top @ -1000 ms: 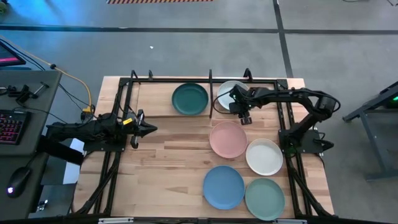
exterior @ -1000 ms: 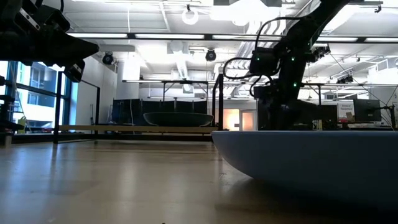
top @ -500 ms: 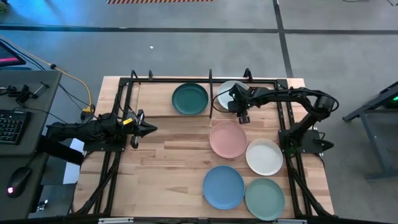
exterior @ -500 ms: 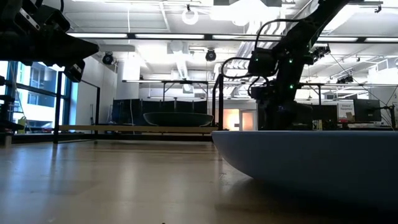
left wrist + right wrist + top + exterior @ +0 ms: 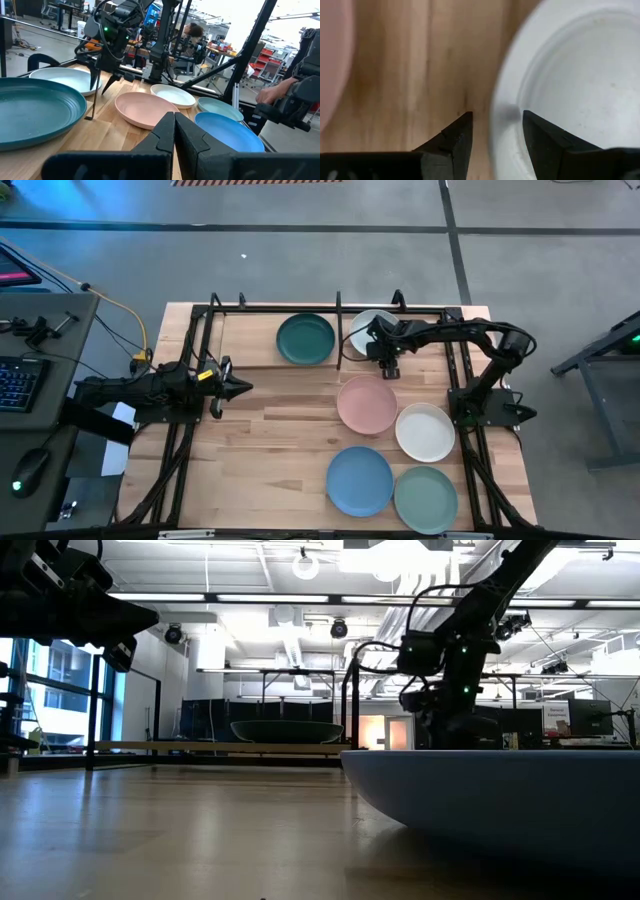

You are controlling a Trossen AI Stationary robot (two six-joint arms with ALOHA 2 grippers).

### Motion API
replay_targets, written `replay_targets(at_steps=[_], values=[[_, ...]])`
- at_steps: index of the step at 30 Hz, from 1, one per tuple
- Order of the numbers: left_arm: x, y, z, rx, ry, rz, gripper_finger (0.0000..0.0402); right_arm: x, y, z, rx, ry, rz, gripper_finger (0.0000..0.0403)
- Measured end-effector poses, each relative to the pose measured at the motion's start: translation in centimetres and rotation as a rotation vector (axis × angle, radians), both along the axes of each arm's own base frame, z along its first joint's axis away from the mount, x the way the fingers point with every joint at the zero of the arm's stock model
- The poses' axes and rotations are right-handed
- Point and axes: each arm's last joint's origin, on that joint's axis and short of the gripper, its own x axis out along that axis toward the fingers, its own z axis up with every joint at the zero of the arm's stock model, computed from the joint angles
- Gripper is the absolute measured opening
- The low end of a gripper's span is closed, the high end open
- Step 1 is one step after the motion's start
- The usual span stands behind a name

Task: Place and stack plates onto a shelf
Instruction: Stack the white plate on the top of the dark green plate

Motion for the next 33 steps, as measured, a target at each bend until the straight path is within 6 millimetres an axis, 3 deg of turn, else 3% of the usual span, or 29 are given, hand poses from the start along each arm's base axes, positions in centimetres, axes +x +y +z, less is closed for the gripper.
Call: replay_targets(at_steps=[4, 9, 17, 24, 33], values=[[0.0, 0.0, 0.0, 0.0, 0.0, 0.0, 0.0001, -0.1, -0.1, 0.0, -0.033, 0.018, -0.04, 0.0118], [0.0, 0.0, 0.0, 0.0, 0.0, 0.0, 0.0001, -0.5, 0.1, 0.0, -0.014, 0.059, -0.082, 0.0015], [0.0, 0.0, 0.0, 0.0, 0.0, 0.0, 0.0001, -1.2, 0.7, 1.1, 0.0, 0.075, -0.176, 0.0005], [0.0, 0.0, 0.0, 0.0, 0.0, 0.0, 0.0001, -3.2, 1.7, 6.2, -0.064, 0.004, -0.229, 0.0], [0.0, 0.0, 0.0, 0.0, 0.0, 0.0, 0.0001, -3.5, 1.8, 15.4, -0.219, -0.098, -0.295, 0.0]])
